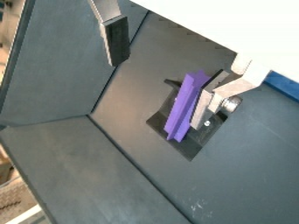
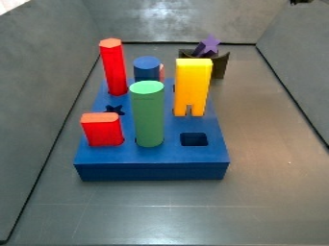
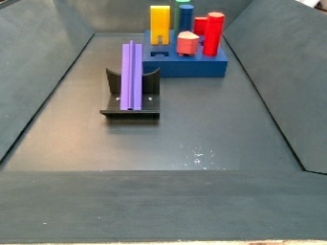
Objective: Pick up the star object. Move up. Place the star object on the fixture. Regrasp the star object. Move to above the board. Insert the star object.
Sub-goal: Regrasp the star object.
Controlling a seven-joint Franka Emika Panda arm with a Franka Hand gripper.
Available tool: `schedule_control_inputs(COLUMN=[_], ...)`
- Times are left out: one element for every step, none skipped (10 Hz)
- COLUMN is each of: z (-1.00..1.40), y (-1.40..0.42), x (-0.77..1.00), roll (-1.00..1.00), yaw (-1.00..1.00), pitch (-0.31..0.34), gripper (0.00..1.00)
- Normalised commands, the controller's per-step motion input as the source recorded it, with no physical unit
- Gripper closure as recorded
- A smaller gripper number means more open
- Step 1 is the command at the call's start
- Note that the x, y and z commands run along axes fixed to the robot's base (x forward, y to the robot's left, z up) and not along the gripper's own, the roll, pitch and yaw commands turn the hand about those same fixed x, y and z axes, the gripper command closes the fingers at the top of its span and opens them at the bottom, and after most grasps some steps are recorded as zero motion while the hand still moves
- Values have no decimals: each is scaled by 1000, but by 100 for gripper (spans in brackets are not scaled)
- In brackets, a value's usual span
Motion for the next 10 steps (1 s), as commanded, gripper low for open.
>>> schedule_control_inputs(z=[6,0,-7,-1000,-1000,-1000,-1000,-1000,-1000,-1000], y=[-33,-35,-42,49,48,44,39,38,35,33], x=[90,82,75,33,38,48,56,64,65,66], roll=[221,193,171,168,163,147,120,92,82,78], yaw=[230,226,210,263,231,178,132,73,32,-4], pitch=[80,51,15,-63,-75,-112,-142,-158,-160,-156], gripper=[0,0,0,0,0,0,0,0,0,0])
